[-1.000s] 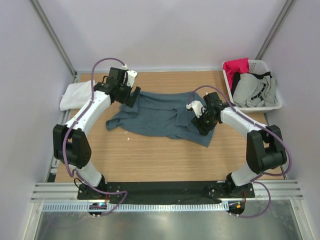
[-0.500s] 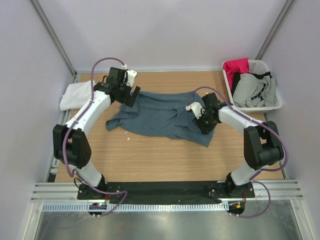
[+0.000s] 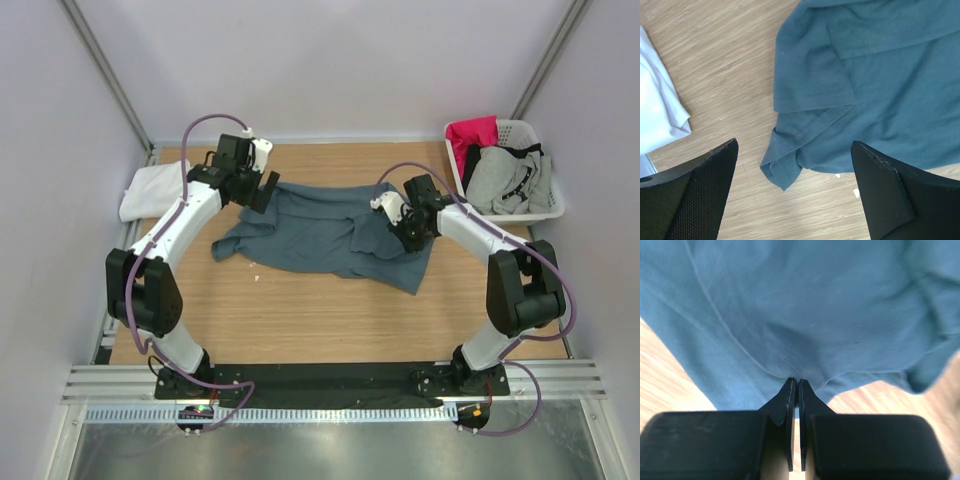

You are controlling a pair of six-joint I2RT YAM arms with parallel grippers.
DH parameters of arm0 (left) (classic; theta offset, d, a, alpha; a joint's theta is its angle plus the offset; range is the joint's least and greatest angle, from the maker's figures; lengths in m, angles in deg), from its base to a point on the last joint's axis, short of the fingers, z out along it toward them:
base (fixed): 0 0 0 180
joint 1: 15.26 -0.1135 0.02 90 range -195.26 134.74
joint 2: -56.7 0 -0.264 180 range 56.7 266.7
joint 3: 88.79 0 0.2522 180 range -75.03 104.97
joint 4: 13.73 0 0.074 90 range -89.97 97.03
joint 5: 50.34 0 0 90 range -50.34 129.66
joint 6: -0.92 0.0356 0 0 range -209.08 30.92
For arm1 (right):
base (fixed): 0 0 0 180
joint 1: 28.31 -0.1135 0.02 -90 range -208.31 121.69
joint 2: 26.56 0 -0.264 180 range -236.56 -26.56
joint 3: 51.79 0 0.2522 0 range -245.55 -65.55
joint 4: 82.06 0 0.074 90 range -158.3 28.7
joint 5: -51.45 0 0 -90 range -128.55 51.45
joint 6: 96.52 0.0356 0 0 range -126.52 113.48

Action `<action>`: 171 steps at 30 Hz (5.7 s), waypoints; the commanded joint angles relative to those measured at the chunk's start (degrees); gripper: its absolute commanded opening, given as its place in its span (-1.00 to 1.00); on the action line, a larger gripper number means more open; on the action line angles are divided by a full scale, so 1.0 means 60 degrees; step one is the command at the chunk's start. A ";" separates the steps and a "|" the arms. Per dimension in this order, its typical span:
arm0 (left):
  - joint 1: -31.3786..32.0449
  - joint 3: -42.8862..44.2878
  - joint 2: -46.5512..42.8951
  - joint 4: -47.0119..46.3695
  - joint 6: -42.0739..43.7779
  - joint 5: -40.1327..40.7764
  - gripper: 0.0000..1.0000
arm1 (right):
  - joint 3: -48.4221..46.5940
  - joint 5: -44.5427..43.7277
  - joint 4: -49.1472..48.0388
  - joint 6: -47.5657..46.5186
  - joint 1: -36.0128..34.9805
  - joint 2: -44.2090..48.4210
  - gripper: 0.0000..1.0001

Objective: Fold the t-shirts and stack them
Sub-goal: Flatten the tshirt out

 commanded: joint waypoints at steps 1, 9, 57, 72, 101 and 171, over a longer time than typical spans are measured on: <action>-0.0180 0.0073 0.0023 -0.0648 0.0192 0.0437 0.89 | -0.0792 -0.0295 -0.0151 -0.0094 0.0043 0.0117 -0.90; -0.1249 0.0277 0.1238 -0.0636 0.0338 0.1053 0.72 | -0.1320 -0.0589 -0.0400 -0.0007 0.0057 -0.0103 -0.95; -0.2627 0.5036 0.2620 0.2616 0.0879 -0.3138 -1.00 | -0.3278 -0.1951 -0.1147 0.0958 0.0539 -0.0191 -0.97; -0.2627 0.6404 0.0744 0.3700 0.1642 -0.3135 -1.00 | -0.6771 -0.0959 -0.0972 0.2248 0.1141 0.0758 -0.97; -0.2466 0.3587 0.0177 0.2865 0.0911 -0.3868 -1.00 | -0.4738 -0.0076 -0.3549 0.2440 0.1097 0.2170 -0.97; -0.3711 0.3501 0.5591 0.2397 -0.2415 -0.4850 -0.40 | -0.3254 -0.0472 -0.4179 0.2660 0.1097 -0.0220 -0.97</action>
